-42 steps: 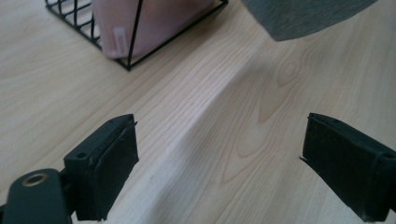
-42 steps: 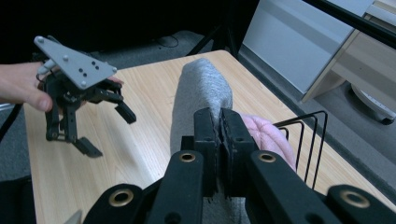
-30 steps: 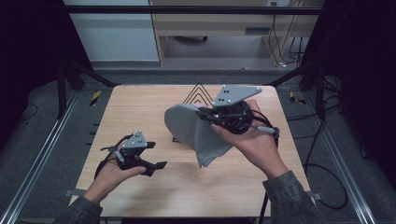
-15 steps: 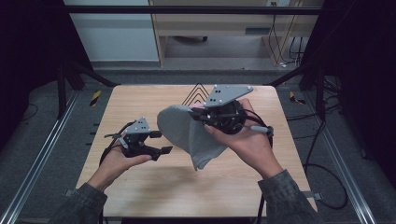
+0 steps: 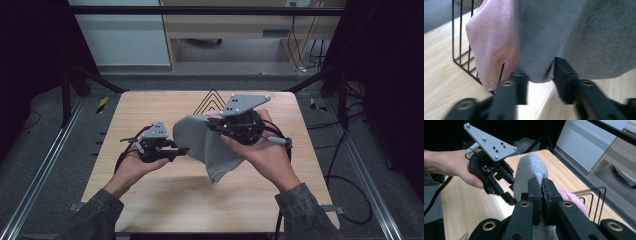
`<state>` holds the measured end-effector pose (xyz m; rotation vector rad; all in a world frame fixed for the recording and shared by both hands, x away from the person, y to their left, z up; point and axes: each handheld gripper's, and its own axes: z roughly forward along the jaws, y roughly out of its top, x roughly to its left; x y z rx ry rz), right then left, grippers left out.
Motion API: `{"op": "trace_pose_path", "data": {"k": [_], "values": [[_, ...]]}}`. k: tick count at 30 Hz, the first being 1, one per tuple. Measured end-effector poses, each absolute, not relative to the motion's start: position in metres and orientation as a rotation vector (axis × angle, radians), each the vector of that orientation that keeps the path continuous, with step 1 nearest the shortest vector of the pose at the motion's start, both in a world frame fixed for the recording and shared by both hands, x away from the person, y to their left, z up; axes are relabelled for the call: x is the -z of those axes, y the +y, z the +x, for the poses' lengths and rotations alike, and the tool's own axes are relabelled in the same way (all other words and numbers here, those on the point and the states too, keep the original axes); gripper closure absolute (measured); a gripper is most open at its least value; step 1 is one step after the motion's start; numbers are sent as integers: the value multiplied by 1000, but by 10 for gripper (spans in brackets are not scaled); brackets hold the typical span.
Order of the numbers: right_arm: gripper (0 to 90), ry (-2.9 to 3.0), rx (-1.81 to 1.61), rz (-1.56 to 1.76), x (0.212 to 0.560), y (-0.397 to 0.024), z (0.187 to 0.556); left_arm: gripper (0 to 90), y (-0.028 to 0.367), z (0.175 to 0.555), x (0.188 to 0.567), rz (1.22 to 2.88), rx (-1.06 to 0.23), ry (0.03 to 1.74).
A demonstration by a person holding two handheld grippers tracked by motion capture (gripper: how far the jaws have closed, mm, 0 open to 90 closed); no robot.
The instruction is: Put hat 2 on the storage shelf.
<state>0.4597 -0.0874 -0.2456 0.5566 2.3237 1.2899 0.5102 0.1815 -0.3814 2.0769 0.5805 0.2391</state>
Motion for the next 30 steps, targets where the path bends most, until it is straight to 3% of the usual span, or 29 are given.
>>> {"op": "trace_pose_path", "data": {"k": [2, 6, 30], "values": [[864, 2322, -1280, 604, 251, -93, 463, 805, 180, 513, 379, 2068, -223, 584], [864, 2295, -1283, 656, 255, -103, 465, 869, 176, 514, 368, 2085, -222, 556], [862, 2262, -1355, 776, 276, -140, 466, 874, 180, 504, 305, 2199, -361, 548]]}}
